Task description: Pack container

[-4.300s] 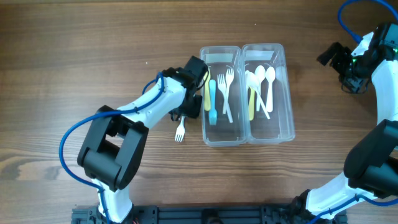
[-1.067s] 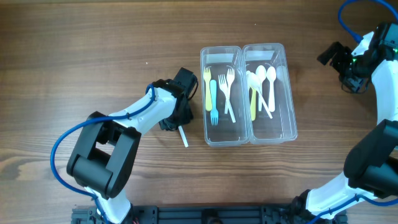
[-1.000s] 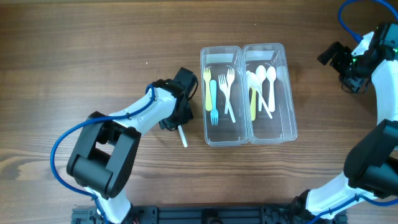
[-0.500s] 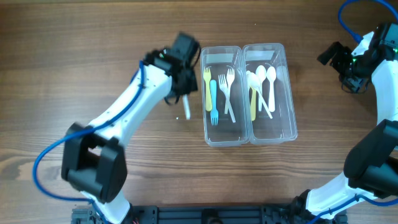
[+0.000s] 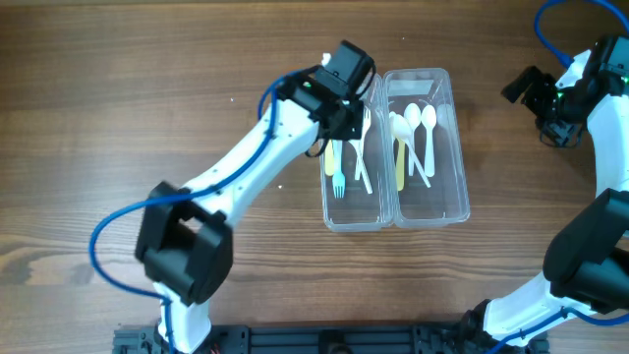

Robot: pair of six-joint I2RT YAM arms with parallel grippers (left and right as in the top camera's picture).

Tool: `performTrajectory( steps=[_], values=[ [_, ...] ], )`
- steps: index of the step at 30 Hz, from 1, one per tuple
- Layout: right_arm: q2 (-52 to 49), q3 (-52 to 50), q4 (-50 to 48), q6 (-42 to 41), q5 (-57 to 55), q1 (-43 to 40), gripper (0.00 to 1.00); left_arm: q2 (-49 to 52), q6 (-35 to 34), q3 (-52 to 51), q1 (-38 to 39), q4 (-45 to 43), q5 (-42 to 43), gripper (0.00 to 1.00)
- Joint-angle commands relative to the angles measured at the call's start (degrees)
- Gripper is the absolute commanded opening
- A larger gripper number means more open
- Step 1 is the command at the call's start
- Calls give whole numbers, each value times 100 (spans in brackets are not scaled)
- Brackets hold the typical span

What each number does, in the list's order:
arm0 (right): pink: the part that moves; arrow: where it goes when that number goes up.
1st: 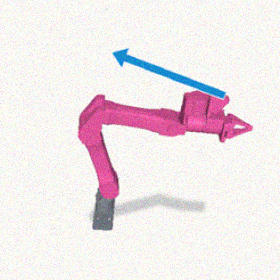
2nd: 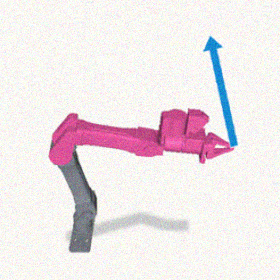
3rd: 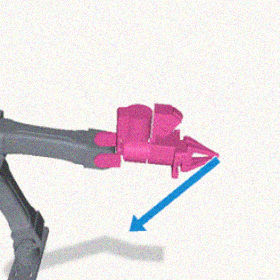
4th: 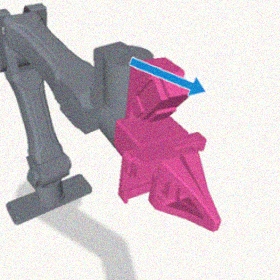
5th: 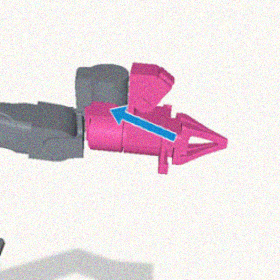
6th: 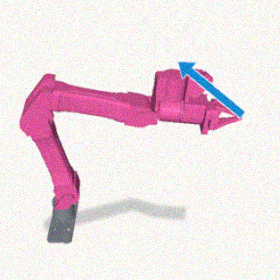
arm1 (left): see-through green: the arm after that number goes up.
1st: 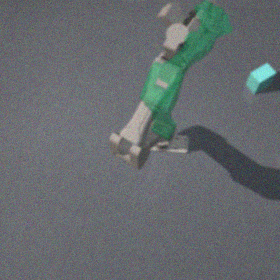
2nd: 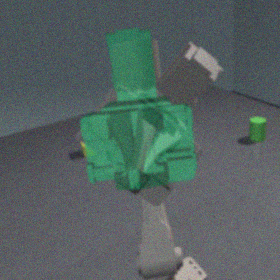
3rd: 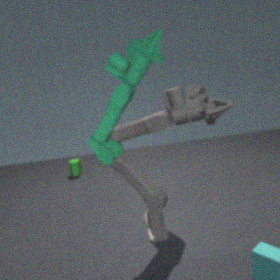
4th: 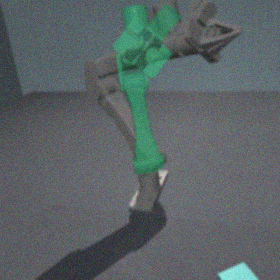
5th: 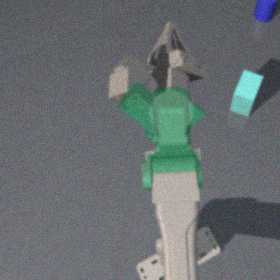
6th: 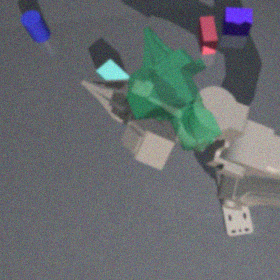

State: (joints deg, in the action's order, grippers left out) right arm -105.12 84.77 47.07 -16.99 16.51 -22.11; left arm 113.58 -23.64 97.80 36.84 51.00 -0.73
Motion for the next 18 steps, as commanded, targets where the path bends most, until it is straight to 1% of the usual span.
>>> performTrajectory(
  steps=[1, 2, 4, 7, 8, 9, 10, 11, 12, 14, 18],
  values=[
    [-114, -15, -37, 35, 48, 109, 90, 4, 96, -2, 28, -90, 129, 52],
    [-160, -15, -42, 35, 48, 166, 78, -20, 96, 17, 7, -94, 129, 57],
    [-297, -15, -26, 37, 50, 299, 62, -105, 94, 72, -74, -87, 129, 59],
    [-529, -15, 59, 39, 52, 542, 47, -358, 92, 96, -302, -57, 129, 59],
    [-584, -15, 81, 39, 55, 608, 38, -439, 87, 96, -393, -44, 127, 59],
    [-625, -15, 116, 35, 76, 702, 27, -525, 63, 96, -507, -26, 107, 59],
    [-684, -15, 131, 42, 144, 844, 19, -619, 48, 96, -686, 4, 105, 59],
    [-702, -15, 157, 39, 162, 946, 13, -688, 48, 96, -883, 35, 105, 58],
    [-710, -15, 181, 46, 155, 1064, 9, -723, 48, 96, -1084, 76, 105, 58],
    [-717, -15, 184, 33, 155, 1384, 4, -728, 48, 94, -1537, 190, 111, 60],
    [-717, -15, 184, -22, 136, 1790, 5, -708, 50, 90, -2208, 461, 114, 60]
  ],
)
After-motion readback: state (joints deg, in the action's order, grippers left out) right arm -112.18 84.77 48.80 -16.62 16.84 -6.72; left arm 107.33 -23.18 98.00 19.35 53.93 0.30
